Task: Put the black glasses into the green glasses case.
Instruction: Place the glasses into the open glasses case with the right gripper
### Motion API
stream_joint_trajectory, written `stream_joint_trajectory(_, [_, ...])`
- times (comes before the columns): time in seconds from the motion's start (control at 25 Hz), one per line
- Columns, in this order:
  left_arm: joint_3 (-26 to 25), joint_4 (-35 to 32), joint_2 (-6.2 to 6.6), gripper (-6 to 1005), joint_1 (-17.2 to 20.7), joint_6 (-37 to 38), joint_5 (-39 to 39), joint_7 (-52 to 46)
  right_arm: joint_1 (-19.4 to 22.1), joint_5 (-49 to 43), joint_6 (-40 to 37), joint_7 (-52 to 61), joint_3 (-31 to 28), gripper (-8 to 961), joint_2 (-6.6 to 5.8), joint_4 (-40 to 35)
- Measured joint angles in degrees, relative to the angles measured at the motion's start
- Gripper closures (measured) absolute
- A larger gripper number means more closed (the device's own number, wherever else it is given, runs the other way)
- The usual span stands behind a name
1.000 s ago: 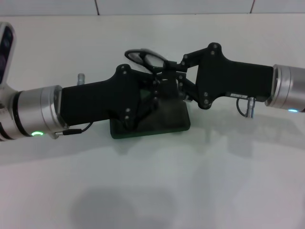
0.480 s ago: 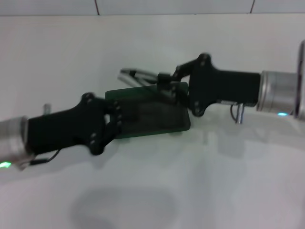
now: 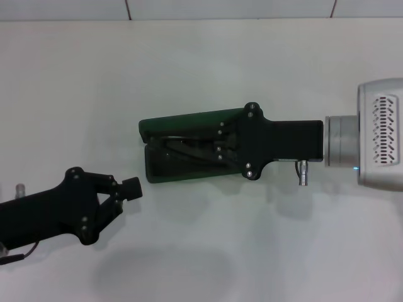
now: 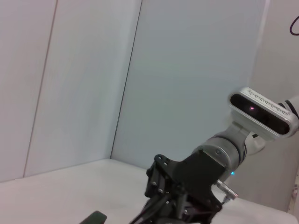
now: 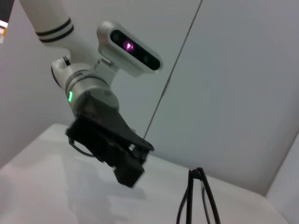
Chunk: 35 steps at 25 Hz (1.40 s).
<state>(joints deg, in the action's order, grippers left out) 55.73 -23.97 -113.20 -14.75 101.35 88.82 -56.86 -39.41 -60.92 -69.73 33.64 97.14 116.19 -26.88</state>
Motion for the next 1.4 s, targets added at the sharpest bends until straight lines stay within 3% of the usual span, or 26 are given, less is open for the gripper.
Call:
stream_joint_trajectory(0.92, [0.3, 0.0, -0.36, 935, -0.1, -0.5, 2.2, 0.0, -0.2, -1.0, 16.3, -0.2, 5.9, 896, 0.00, -4.8])
stream_joint_trajectory(1.4, [0.2, 0.0, -0.35, 933, -0.3, -0.5, 2.1, -0.1, -0.8, -0.6, 18.2, 0.3, 7.8, 895, 0.00, -5.1])
